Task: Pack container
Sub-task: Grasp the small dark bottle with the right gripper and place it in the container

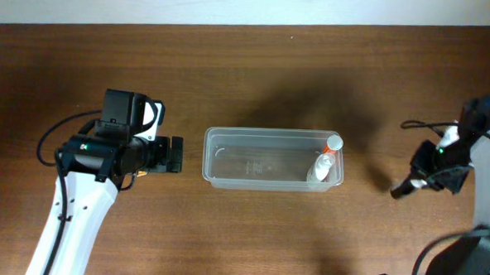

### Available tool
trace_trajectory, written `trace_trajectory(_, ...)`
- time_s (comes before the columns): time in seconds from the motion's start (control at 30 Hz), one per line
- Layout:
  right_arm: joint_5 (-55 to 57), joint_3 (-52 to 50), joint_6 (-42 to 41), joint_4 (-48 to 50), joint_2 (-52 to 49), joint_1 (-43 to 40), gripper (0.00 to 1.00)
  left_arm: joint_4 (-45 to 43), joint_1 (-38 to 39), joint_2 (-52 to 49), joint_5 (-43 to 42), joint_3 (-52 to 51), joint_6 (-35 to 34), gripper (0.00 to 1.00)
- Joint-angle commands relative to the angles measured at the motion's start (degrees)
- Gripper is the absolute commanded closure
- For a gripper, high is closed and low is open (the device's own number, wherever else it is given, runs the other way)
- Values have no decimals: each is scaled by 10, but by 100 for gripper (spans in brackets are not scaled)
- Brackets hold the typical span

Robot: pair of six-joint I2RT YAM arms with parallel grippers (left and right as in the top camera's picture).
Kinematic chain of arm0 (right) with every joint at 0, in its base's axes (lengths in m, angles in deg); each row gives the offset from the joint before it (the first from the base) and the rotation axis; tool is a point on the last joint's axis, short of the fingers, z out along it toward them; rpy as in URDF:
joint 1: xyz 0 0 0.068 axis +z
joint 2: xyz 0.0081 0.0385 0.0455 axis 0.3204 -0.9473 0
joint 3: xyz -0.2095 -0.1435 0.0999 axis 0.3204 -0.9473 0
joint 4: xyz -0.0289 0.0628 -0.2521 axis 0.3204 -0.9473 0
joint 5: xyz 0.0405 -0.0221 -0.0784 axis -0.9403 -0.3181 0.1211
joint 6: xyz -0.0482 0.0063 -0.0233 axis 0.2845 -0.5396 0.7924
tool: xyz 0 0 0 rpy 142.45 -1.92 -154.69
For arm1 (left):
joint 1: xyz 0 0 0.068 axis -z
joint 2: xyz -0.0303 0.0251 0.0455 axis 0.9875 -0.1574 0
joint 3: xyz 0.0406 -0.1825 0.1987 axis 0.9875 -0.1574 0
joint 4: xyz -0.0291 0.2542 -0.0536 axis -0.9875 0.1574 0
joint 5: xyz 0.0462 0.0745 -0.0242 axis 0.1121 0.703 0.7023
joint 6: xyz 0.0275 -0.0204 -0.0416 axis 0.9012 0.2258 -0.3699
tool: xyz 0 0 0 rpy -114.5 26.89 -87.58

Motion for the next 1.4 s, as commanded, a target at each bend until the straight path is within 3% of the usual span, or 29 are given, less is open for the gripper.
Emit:
trace_trajectory(0.0, -15, 62, 30, -35, 76, 67, 85, 0, 1, -3, 0, 12, -1, 0)
trace_trajectory(0.3, -6, 75, 31, -20, 194, 274, 85, -1, 1, -3, 0, 12, -1, 1)
trace_trajectory(0.6, 25, 75, 27, 60, 159, 408, 85, -1, 1, -3, 0, 12, -1, 1)
trace_trajectory(1.03, 27, 74, 11, 87, -3, 427, 85, -1, 1, -3, 0, 12, -1, 1)
trace_trajectory(1.37, 27, 74, 11, 108, -65, 426, 80, 0, 1, -3, 0, 12, -1, 1)
